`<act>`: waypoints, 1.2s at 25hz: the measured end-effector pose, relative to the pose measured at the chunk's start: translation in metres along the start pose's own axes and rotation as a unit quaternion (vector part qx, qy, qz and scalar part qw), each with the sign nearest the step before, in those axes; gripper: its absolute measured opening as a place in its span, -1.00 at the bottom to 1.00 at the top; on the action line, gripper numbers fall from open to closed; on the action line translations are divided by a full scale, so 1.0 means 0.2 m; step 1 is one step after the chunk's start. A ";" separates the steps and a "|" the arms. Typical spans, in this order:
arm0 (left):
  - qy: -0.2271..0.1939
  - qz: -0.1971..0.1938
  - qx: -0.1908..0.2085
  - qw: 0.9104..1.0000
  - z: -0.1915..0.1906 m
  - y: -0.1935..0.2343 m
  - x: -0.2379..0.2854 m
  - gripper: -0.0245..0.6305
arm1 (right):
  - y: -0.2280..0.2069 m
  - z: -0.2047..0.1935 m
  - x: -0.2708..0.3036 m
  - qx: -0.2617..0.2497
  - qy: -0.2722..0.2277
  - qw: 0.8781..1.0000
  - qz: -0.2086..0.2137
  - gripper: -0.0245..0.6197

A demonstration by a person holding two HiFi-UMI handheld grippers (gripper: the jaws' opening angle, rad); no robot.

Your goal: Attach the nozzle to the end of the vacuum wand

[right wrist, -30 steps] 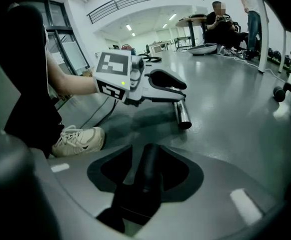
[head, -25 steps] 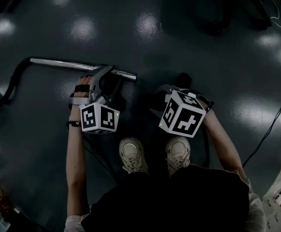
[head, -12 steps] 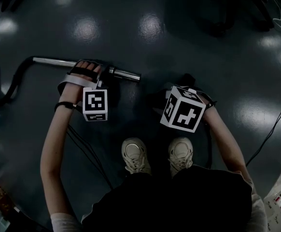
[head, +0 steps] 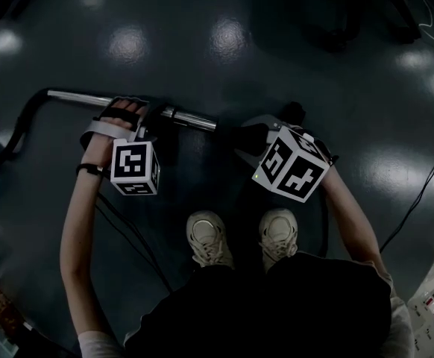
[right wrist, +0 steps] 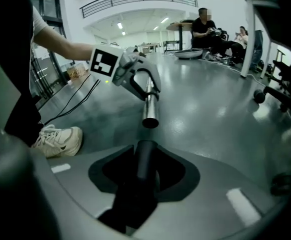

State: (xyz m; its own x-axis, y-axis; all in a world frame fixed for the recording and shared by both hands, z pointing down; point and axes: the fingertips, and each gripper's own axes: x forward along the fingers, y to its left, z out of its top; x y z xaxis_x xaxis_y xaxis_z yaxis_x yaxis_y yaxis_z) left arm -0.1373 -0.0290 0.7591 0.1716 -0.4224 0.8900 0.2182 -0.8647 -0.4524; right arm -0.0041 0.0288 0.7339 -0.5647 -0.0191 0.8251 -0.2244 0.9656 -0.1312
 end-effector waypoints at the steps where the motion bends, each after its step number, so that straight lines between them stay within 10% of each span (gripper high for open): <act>1: -0.003 0.001 -0.001 1.000 0.01 0.00 -0.02 -0.33 | -0.02 0.01 -0.02 0.003 -0.013 1.000 -0.002 -0.47; 10: -0.025 -0.004 -0.005 1.000 0.10 0.01 -0.05 -0.37 | -0.04 0.15 -0.10 0.012 -0.102 0.995 0.004 -0.56; 13: -0.022 -0.006 -0.004 1.000 0.10 0.00 -0.02 -0.37 | -0.10 0.10 -0.13 -0.006 -0.069 0.996 -0.046 -0.90; 23: -0.022 0.001 0.002 1.000 0.13 0.00 -0.05 -0.38 | 0.01 -0.03 -0.12 0.061 0.017 0.996 0.062 -0.14; 30: -0.033 0.005 0.002 0.999 0.16 0.00 -0.08 -0.39 | 0.01 -0.09 -0.03 -0.034 0.058 0.998 0.004 -0.33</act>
State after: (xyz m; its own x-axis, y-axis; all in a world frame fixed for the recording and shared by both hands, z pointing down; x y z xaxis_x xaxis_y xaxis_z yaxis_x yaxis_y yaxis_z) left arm -0.1088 -0.0136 0.7432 0.2376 -0.4115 0.8799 0.2210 -0.8592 -0.4615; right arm 0.0125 0.0347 0.7381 -0.4698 0.0154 0.8826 -0.1636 0.9810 -0.1041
